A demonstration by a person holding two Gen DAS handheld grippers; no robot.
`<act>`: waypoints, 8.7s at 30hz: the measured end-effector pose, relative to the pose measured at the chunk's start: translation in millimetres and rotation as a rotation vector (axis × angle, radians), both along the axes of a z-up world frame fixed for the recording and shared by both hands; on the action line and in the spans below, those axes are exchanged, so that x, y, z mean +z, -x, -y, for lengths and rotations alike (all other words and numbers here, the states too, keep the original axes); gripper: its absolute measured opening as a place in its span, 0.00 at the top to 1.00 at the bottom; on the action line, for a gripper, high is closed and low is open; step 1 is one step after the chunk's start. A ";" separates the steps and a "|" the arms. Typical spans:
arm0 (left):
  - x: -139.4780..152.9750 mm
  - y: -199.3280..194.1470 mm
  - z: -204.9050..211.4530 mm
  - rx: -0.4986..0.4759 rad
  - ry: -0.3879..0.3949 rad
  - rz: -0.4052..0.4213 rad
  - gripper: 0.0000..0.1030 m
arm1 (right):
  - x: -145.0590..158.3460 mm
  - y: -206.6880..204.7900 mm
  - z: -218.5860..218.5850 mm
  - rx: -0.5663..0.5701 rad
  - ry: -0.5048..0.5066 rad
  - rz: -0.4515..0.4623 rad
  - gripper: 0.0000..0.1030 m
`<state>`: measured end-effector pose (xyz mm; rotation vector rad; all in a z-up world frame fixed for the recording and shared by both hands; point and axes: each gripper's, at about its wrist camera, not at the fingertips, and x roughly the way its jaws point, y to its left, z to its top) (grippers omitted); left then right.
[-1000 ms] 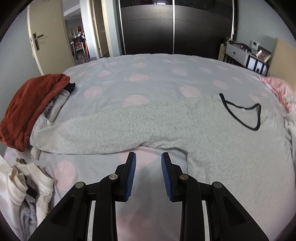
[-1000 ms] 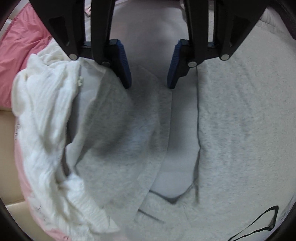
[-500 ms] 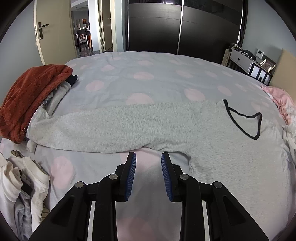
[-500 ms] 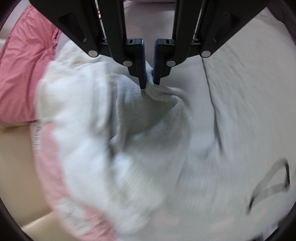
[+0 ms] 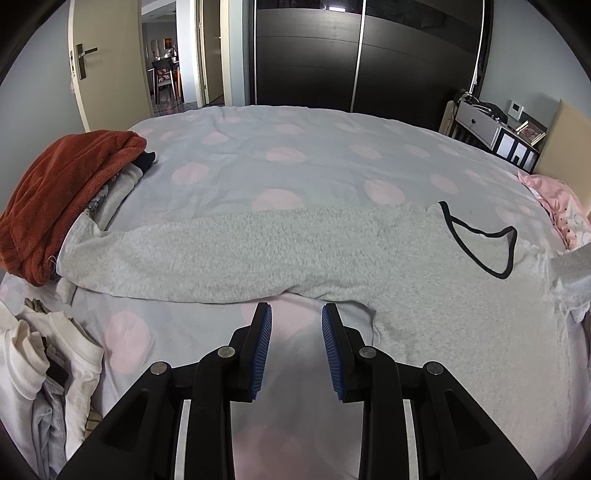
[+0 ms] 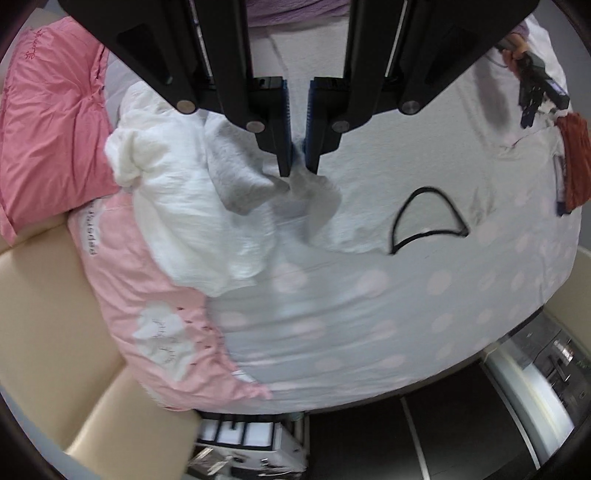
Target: Fold clothes
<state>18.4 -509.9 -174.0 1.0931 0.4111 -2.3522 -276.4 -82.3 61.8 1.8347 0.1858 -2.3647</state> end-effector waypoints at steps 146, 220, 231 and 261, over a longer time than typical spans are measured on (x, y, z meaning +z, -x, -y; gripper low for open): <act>-85.8 95.1 -189.1 -0.336 0.029 0.514 0.94 | -310.4 0.2 -54.9 -0.063 0.406 0.045 0.91; 2.2 140.5 -68.1 -0.071 0.217 0.365 0.93 | -312.6 6.6 -32.2 -0.053 0.383 0.045 0.91; -73.6 176.7 -29.3 -0.021 0.190 0.564 0.84 | -310.7 10.4 -52.9 -0.065 0.433 0.082 0.91; -40.2 120.0 -51.5 -0.047 0.215 0.559 0.79 | -283.8 -3.0 -46.4 0.023 0.526 -0.094 0.95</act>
